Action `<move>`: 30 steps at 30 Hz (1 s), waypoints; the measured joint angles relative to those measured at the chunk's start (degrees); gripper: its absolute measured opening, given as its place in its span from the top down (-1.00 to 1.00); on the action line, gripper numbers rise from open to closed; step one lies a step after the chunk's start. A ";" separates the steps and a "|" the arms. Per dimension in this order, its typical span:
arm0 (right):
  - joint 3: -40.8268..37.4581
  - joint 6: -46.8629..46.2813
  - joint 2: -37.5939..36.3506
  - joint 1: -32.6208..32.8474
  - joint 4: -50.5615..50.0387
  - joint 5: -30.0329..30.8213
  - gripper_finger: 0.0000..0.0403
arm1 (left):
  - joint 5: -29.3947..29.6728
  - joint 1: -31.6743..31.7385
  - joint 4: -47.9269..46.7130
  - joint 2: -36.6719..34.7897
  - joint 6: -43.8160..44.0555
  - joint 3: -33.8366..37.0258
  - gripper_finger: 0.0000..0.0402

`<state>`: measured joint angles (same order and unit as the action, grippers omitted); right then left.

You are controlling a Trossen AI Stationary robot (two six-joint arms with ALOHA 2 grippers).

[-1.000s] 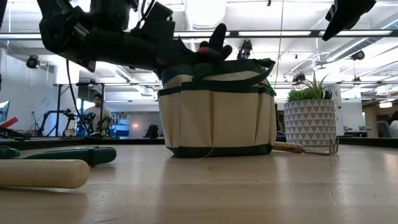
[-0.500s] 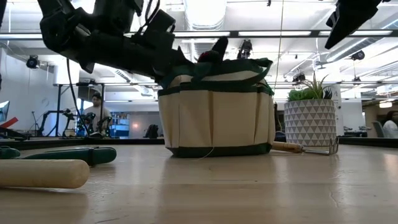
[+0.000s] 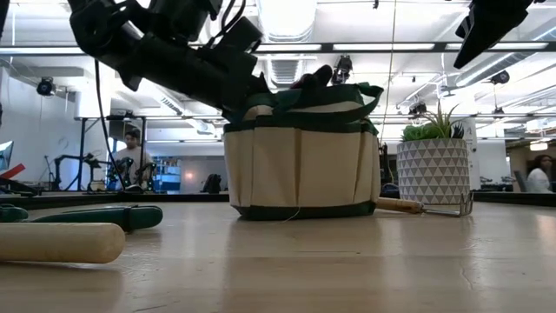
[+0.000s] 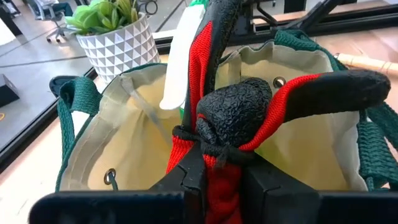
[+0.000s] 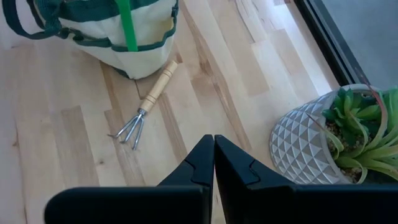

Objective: Pick & Place Garden tools in Gardening bag
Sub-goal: Put the red gloves into the light brown gardening bag

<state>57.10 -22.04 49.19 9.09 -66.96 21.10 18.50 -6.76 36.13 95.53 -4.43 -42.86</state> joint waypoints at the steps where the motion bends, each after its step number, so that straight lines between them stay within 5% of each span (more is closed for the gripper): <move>1: 0.00 0.00 0.00 0.00 -0.01 0.00 0.96 | -0.02 0.00 -0.22 0.00 0.02 -0.14 0.74; 11: 0.00 0.00 0.00 0.00 -0.02 0.00 0.96 | -0.04 -0.02 -1.43 -0.25 3.02 -0.72 0.47; 30: 0.00 -0.02 -0.02 0.01 0.03 -0.04 0.96 | -3.66 -0.02 -20.79 -10.23 7.86 -2.48 -0.06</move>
<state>57.10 -22.06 49.17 9.10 -66.93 21.06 14.83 -6.79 15.34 85.30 3.43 -45.34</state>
